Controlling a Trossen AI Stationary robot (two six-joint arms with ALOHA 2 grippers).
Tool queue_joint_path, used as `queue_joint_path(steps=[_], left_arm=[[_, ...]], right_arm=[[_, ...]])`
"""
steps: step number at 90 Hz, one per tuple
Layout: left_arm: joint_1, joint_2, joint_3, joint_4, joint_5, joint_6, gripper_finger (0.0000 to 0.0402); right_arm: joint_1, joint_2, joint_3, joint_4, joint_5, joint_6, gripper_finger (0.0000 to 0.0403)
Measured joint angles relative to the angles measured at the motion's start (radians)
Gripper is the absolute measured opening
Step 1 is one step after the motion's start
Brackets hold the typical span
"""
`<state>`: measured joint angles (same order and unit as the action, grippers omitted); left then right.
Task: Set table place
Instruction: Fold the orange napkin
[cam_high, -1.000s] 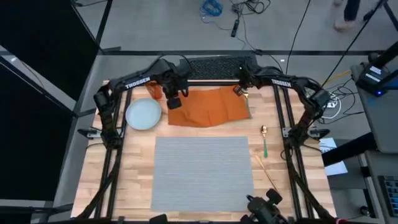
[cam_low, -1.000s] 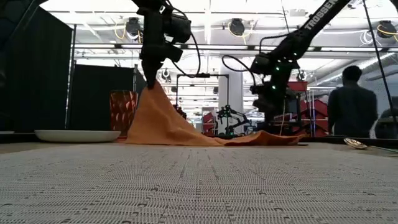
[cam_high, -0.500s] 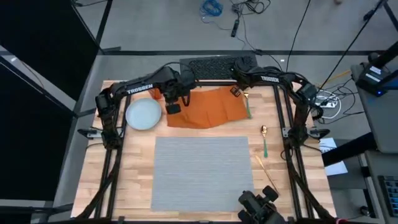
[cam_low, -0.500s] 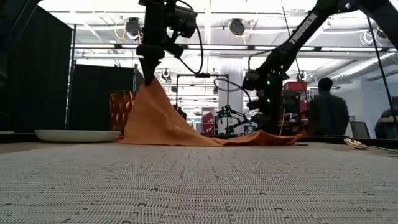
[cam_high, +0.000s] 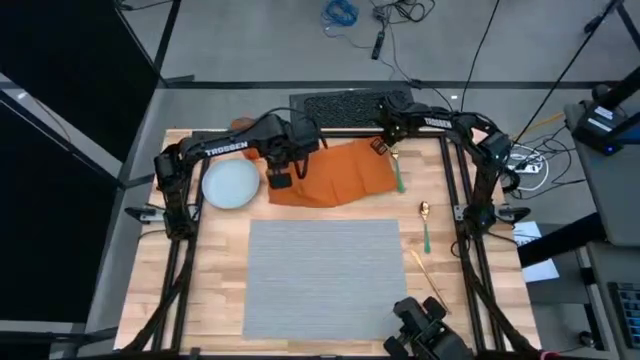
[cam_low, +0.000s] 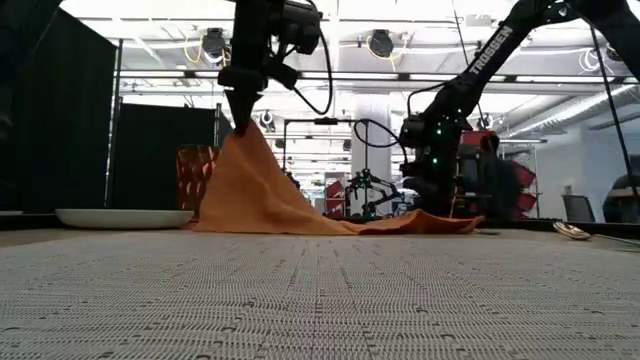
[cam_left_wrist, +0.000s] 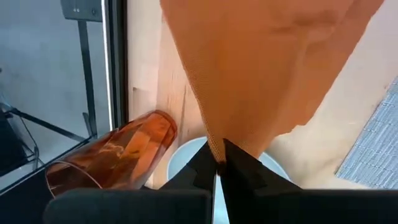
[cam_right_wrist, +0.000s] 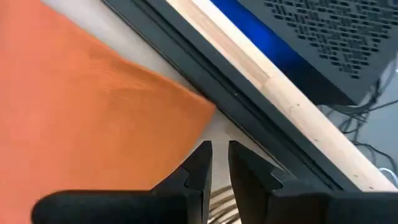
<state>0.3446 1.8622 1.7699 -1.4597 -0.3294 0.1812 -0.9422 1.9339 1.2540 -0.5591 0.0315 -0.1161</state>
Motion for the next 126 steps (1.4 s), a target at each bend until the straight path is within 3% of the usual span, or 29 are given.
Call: queue_joint_path(steps=[19,52,70,97,126], left_arm=[[-0.014,0.0,0.0,-0.015,0.0,-0.015,0.0],[-0.014,0.0,0.0,-0.023,0.0,-0.019,0.0],[-0.014,0.001,0.0,-0.021,0.001,-0.018,0.0],[-0.014,0.001,0.0,-0.019,0.001,-0.019,0.0],[-0.053,0.001,0.0,-0.018,0.0,-0.019,0.0]], right_arm=[[-0.034,0.0,0.059,-0.016,-0.053,0.0,0.0039],[-0.086,0.0,0.113,-0.072,-0.267,-0.015,0.004],[-0.087,0.0,0.112,-0.13,-0.426,-0.057,0.0083],[-0.107,0.002,0.112,-0.115,-0.424,-0.012,0.0178],[-0.126,0.096,0.112,-0.124,-0.422,0.011,0.0192]])
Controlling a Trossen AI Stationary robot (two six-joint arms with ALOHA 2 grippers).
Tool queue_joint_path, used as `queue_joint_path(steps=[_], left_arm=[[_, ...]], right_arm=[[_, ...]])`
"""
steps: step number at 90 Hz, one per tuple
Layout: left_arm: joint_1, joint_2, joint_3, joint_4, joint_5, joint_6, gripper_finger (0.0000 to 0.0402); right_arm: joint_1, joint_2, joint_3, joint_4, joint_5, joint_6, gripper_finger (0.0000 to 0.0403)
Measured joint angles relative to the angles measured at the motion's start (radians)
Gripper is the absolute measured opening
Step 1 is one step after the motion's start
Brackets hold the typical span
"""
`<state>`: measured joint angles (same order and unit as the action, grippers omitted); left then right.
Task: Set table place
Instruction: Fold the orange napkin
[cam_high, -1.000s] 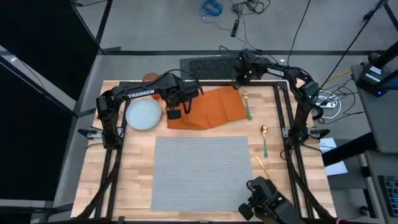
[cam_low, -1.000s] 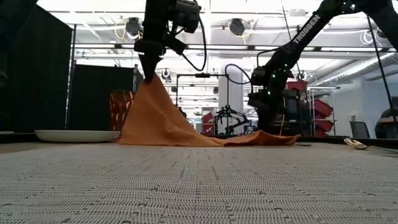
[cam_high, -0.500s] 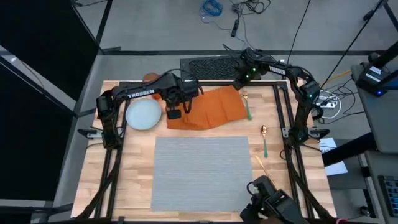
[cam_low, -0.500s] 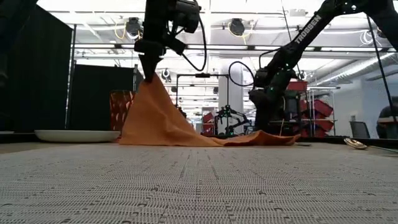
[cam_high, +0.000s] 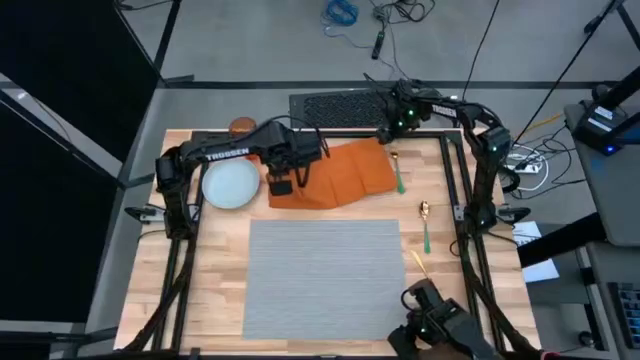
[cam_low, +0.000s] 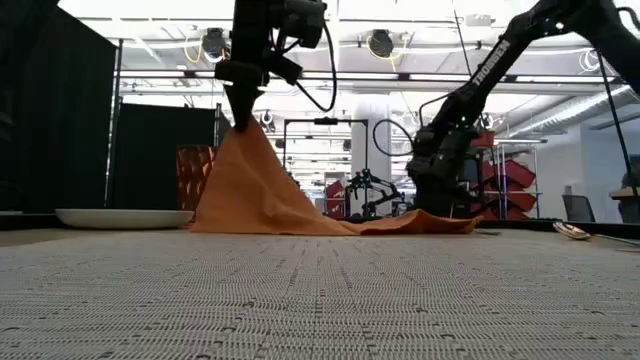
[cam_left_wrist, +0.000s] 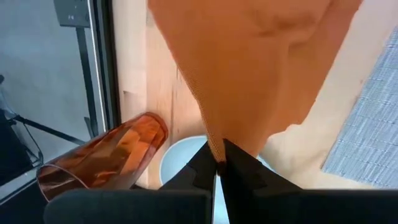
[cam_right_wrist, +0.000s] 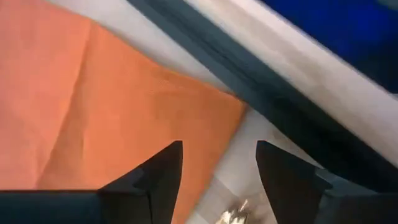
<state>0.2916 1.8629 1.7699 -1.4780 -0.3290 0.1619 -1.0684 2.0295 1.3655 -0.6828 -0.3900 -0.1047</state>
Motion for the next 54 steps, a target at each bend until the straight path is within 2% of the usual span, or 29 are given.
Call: queue_joint_path(steps=[54], left_arm=[[-0.003,0.0,0.0,-0.002,-0.004,0.001,0.0]], right_arm=[[0.024,0.015,0.0,0.103,-0.012,0.021,0.0192]])
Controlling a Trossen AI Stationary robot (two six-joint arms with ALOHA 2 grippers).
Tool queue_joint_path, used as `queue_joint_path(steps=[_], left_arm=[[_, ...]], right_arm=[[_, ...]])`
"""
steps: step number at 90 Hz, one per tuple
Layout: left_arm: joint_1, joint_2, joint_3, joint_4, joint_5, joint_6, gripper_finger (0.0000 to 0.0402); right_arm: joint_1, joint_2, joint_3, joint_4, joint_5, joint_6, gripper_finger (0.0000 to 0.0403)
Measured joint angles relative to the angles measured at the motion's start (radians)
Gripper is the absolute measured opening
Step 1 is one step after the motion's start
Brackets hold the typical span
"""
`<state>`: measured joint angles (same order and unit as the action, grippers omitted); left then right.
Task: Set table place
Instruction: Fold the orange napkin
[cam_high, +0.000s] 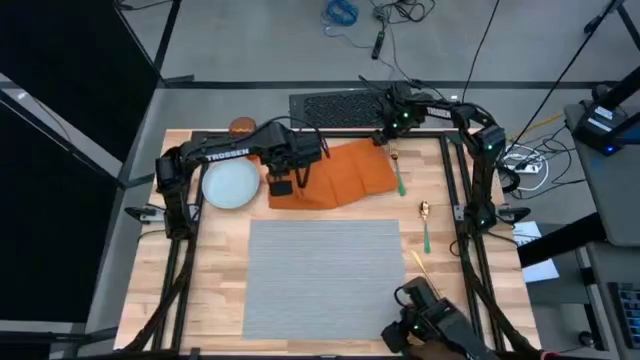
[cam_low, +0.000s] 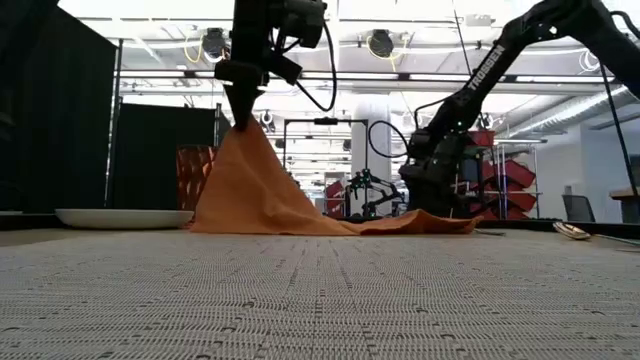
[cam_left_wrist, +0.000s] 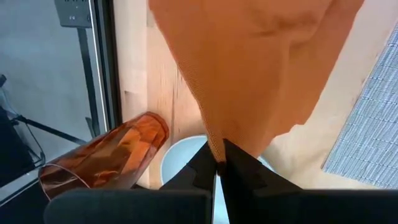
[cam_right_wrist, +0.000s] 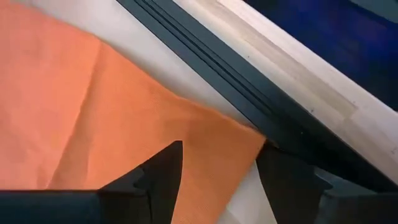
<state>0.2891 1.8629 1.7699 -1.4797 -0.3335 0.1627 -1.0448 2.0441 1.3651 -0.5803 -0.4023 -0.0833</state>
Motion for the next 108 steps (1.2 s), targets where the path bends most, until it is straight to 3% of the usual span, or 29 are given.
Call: queue_joint_path(steps=[21,29,38,43,74,108], left_arm=[[-0.002,0.0,0.0,0.0,0.0,0.0,0.0],[-0.003,0.0,0.0,0.0,-0.001,0.0,0.0],[-0.003,0.0,0.0,0.0,-0.002,0.0,0.0],[-0.004,0.0,0.0,0.0,-0.01,-0.001,0.0],[-0.001,0.0,0.0,-0.006,-0.064,-0.001,0.0],[-0.001,0.0,0.0,-0.025,-0.136,-0.001,0.0]], right_arm=[[0.047,0.0,0.002,0.07,0.006,-0.032,0.0169],[0.054,0.0,0.005,0.084,0.009,-0.056,0.0122],[0.059,0.0,0.005,0.086,0.01,-0.068,0.0034],[0.06,0.0,0.005,0.088,0.01,-0.073,0.0013],[0.103,-0.022,0.005,0.095,0.013,-0.119,0.0],[0.108,-0.161,0.005,0.091,0.039,-0.13,0.0]])
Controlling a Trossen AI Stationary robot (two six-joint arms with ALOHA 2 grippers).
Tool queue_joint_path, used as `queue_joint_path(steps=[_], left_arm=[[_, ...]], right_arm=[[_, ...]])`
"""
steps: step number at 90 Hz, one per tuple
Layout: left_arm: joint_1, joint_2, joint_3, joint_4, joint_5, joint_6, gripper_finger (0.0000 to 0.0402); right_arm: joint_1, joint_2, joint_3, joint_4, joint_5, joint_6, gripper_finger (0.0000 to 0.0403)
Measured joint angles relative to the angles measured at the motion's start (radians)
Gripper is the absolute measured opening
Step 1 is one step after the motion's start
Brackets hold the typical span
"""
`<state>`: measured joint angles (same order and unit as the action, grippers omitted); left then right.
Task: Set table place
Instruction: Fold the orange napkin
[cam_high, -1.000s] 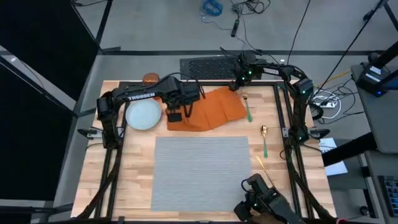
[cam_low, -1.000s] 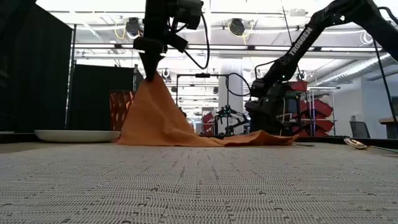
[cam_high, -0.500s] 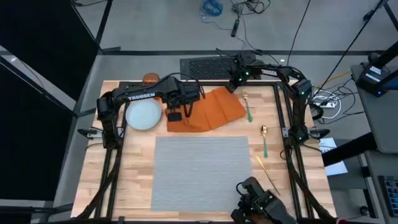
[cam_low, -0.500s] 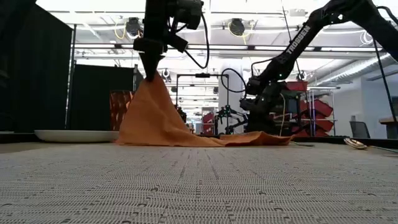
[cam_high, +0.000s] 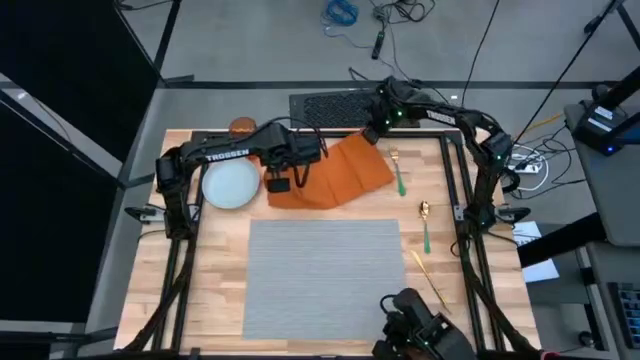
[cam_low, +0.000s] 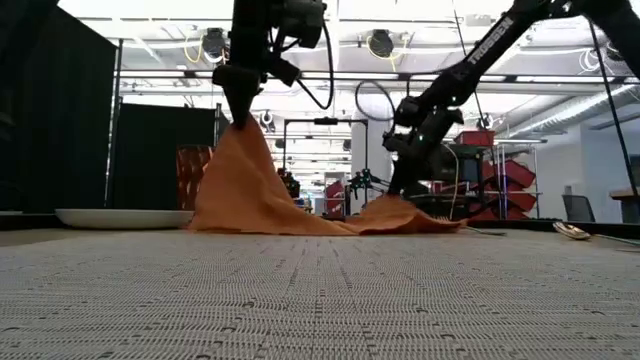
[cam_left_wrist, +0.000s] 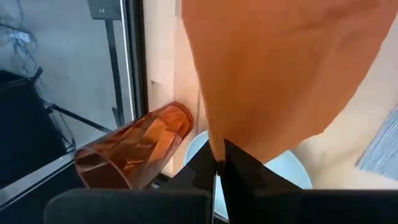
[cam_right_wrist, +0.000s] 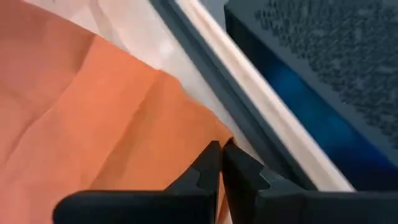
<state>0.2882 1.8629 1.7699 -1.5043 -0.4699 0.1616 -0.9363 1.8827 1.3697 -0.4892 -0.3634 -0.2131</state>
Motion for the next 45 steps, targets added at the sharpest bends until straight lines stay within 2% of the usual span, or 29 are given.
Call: queue_joint_path(steps=[14,45], left_arm=[[0.0,-0.027,0.0,0.008,-0.03,-0.016,0.0],[-0.005,-0.172,0.0,-0.01,-0.06,-0.098,0.0]], right_arm=[[0.005,-0.061,0.0,-0.018,0.003,-0.001,0.0],[0.056,-0.209,-0.002,-0.061,0.057,-0.014,0.0]])
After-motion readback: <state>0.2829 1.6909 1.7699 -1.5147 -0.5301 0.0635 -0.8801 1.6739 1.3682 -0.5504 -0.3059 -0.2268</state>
